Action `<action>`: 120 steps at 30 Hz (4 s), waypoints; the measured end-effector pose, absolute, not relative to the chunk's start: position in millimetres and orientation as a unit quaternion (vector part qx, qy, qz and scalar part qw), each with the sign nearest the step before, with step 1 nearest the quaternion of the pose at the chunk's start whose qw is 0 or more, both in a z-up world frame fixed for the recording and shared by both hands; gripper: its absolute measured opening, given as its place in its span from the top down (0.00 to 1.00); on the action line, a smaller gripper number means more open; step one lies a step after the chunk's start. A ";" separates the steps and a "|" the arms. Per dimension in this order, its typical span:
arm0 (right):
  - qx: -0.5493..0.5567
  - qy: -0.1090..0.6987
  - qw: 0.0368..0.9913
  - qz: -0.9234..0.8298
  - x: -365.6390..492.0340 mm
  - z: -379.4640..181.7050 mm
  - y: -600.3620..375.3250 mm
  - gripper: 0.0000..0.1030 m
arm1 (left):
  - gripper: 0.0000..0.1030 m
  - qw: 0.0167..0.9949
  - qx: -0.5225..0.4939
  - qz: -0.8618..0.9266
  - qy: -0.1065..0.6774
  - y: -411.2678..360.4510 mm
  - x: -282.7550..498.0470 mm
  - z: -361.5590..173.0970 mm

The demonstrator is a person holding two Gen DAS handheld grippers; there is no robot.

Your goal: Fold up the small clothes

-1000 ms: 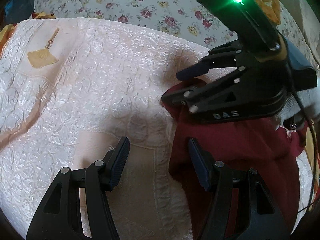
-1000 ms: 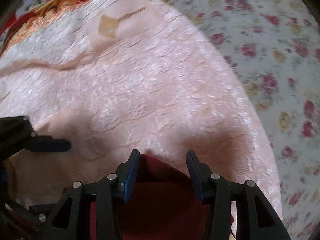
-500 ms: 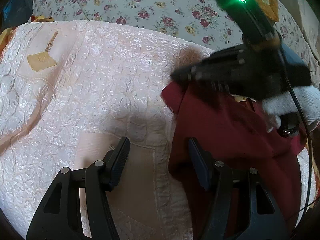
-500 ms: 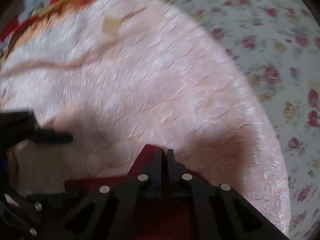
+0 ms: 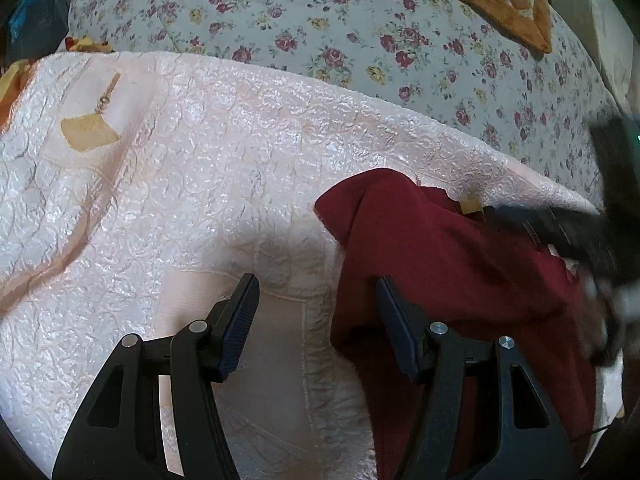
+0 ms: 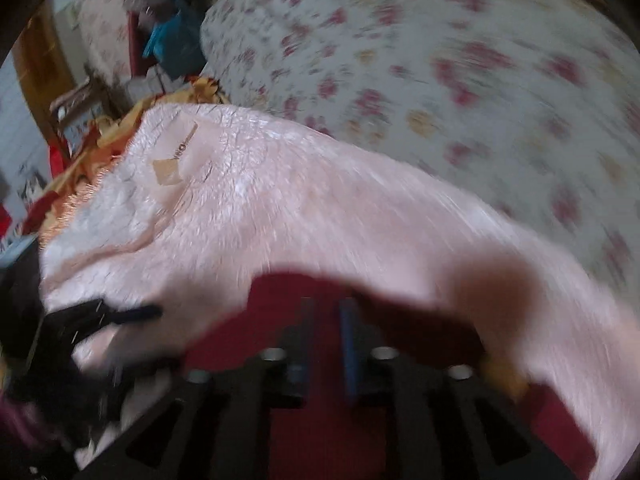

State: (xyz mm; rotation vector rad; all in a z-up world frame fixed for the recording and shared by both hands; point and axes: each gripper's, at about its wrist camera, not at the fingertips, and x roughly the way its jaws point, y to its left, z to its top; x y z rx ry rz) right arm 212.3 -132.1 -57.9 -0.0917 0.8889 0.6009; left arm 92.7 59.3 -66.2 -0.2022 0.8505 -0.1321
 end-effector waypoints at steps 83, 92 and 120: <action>0.113 0.417 0.861 -0.268 57.3 -66.8 -557.3 0.58 | 0.41 0.908 -0.002 -0.040 0.416 -15.0 93.3 -70.3; 0.132 0.404 0.855 -0.297 61.4 -71.8 -582.4 0.58 | 0.41 0.908 0.001 -0.043 0.417 -13.4 94.9 -71.9; 0.235 0.311 0.919 -0.065 27.0 -18.8 -536.8 0.92 | 0.41 0.915 -0.027 -0.052 0.400 -6.4 89.8 -57.4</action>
